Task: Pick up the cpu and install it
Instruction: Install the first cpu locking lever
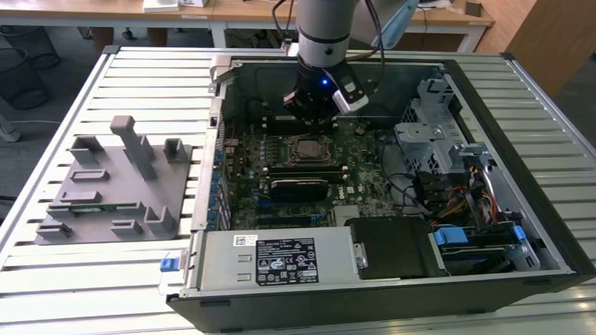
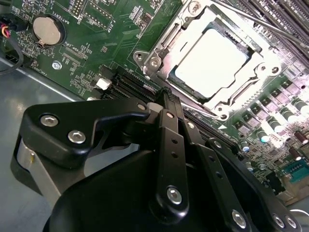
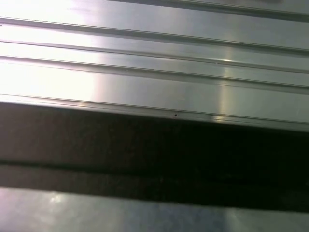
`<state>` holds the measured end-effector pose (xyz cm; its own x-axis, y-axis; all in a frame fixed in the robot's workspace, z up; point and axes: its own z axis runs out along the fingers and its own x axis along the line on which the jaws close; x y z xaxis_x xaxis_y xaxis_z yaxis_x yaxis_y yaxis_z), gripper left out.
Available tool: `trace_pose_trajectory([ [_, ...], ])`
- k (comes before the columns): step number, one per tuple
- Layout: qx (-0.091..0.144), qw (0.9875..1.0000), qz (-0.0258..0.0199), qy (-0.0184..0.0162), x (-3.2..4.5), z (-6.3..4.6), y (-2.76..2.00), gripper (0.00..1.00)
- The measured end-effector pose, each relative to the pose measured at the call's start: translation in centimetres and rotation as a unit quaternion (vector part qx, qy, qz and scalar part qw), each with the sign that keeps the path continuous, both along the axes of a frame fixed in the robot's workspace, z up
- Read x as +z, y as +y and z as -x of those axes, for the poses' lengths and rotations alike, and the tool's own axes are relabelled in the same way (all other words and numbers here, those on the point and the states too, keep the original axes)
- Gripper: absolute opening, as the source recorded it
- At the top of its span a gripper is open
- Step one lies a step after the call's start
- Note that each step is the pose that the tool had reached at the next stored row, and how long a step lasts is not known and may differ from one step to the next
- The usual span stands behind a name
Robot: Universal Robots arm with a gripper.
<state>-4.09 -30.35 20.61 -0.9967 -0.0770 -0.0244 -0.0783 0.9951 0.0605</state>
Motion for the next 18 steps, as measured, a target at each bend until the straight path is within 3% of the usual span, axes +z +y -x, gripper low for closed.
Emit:
trace_pose_trajectory([
  [18,0.000,1.0000,0.0005,0.0001,-0.60,-0.47,0.00,0.11],
])
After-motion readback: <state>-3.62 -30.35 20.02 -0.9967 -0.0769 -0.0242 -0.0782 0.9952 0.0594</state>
